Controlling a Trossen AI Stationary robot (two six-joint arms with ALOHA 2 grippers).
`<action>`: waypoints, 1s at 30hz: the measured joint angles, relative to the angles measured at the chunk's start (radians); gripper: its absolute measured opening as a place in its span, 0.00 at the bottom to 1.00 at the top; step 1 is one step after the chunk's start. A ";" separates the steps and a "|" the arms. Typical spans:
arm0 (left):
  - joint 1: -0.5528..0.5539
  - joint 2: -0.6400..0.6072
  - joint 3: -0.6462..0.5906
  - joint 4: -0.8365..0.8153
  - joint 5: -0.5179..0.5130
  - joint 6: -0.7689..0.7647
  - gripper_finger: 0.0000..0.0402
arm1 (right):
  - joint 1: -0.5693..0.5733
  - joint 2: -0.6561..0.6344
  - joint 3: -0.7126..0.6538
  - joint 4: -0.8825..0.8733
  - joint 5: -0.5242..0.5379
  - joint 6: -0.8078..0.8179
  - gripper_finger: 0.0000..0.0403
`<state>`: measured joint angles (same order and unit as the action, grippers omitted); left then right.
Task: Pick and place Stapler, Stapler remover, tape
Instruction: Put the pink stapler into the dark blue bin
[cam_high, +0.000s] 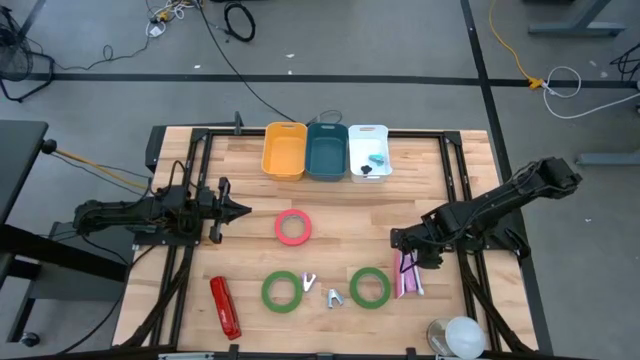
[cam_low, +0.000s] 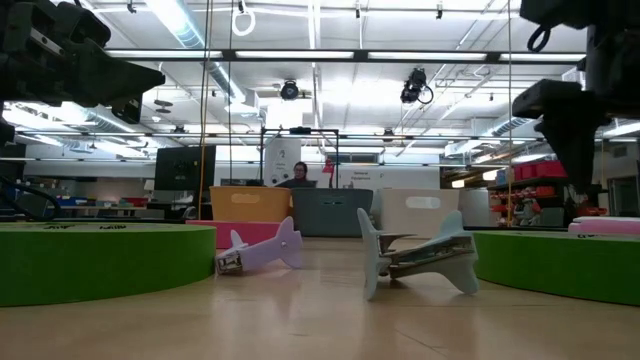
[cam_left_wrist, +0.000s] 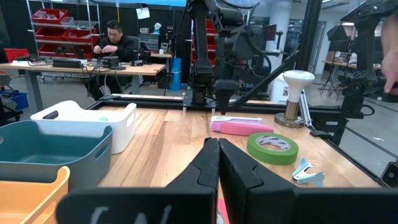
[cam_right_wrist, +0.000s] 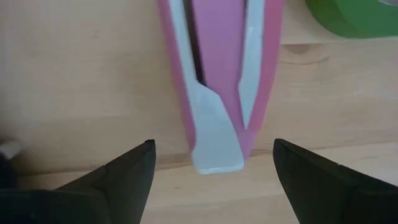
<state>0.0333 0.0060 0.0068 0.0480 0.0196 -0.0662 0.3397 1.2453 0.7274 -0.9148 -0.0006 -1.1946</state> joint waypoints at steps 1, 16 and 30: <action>0.000 0.000 0.000 0.000 0.000 0.000 0.02 | -0.007 0.000 -0.001 0.010 0.000 0.000 0.80; 0.000 0.000 0.000 0.000 0.000 0.000 0.02 | -0.079 0.058 -0.001 0.059 -0.035 -0.094 0.80; 0.000 0.000 0.000 0.000 0.000 0.000 0.02 | -0.071 0.157 -0.001 0.077 -0.045 -0.135 0.80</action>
<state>0.0332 0.0060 0.0067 0.0479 0.0196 -0.0662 0.2687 1.4025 0.7261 -0.8375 -0.0452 -1.3292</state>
